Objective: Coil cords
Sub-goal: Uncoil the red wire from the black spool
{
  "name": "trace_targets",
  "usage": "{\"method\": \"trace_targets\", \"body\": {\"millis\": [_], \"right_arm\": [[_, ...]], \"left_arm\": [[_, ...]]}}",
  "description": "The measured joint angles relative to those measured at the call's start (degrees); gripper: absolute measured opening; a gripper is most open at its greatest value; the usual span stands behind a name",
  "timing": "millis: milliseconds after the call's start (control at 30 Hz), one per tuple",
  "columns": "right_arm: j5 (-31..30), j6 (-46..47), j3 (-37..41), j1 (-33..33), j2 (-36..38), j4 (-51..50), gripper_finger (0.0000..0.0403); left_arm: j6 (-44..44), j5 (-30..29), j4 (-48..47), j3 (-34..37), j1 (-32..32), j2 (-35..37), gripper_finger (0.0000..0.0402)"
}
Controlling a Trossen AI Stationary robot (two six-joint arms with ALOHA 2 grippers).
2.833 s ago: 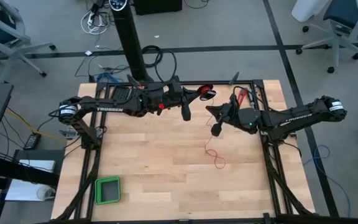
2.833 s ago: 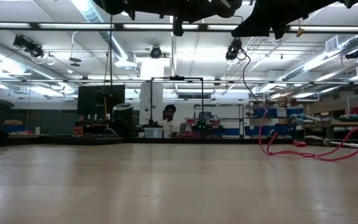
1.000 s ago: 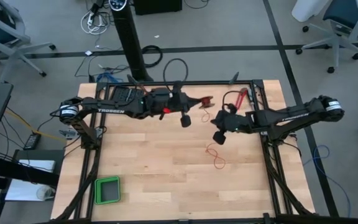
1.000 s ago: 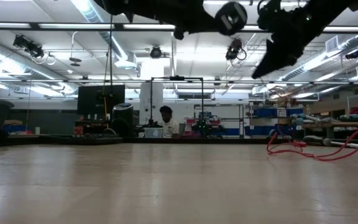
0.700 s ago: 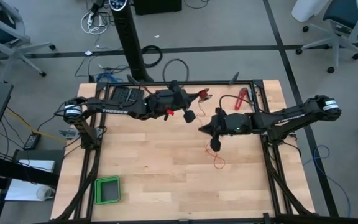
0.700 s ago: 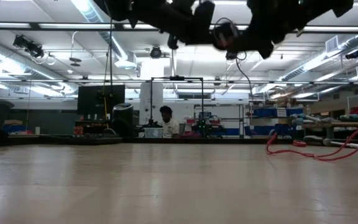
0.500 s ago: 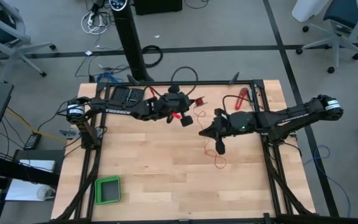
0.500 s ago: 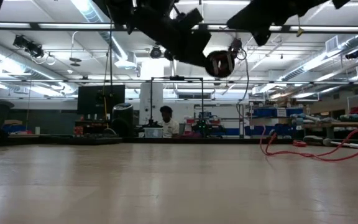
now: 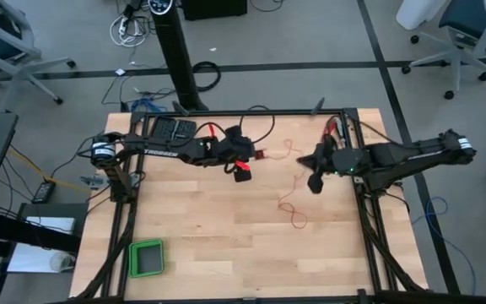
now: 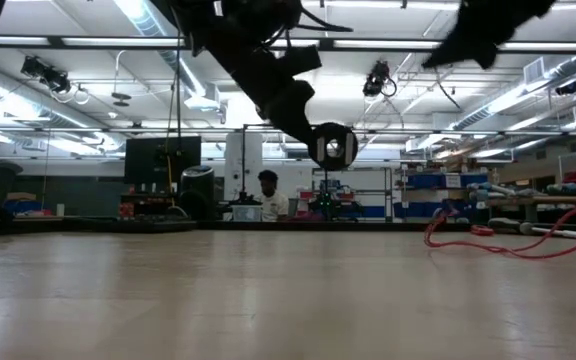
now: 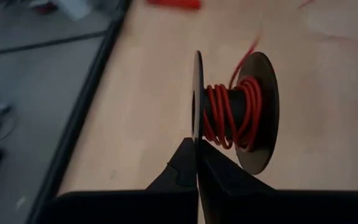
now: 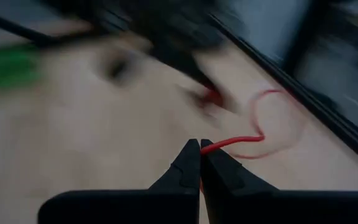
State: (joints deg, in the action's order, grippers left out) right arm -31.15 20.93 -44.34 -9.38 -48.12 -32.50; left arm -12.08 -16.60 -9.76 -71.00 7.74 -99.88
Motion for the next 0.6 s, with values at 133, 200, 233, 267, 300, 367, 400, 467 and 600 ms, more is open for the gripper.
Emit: {"method": "trace_targets", "body": {"millis": [133,200,233,267,300,367,400,467,600], "right_arm": [[-3.54,11.03,0.07,1.33,0.59,-13.16,0.0],[-2.92,15.69,0.25,1.76,-0.27,-17.2,0.0001],[-1.99,17.39,0.51,1.83,-0.57,-17.83,0.0002],[-0.87,18.41,1.04,1.79,-1.06,-18.31,0.0003],[0.54,19.09,1.6,1.78,-1.71,-18.6,0.0004],[2.38,19.41,2.19,1.74,-3.04,-17.45,0.0005],[3.19,19.43,2.48,1.73,-3.78,-16.71,0.0005],[4.58,18.72,2.9,1.54,-5.57,-14.2,0.0005],[8.28,11.89,3.02,0.75,-9.07,-3.2,0.0004]], "left_arm": [[-1.85,5.61,4.45,-0.02,-0.46,0.0,0.0],[-2.61,7.5,7.22,0.0,-0.67,0.0,0.0],[-2.77,8.08,8.7,-0.02,-0.69,0.0,0.0],[-2.79,8.87,10.42,-0.02,-0.74,0.0,0.0],[-2.79,9.69,12.43,-0.02,-0.74,0.02,0.0],[-2.73,11.2,16.56,0.0,-0.74,0.02,0.0],[-2.65,11.72,19.1,0.0,-0.74,0.02,0.0],[-2.28,11.93,24.55,0.0,-0.78,0.03,0.0],[-1.24,7.83,32.67,-0.02,-0.76,0.09,0.0]]}}
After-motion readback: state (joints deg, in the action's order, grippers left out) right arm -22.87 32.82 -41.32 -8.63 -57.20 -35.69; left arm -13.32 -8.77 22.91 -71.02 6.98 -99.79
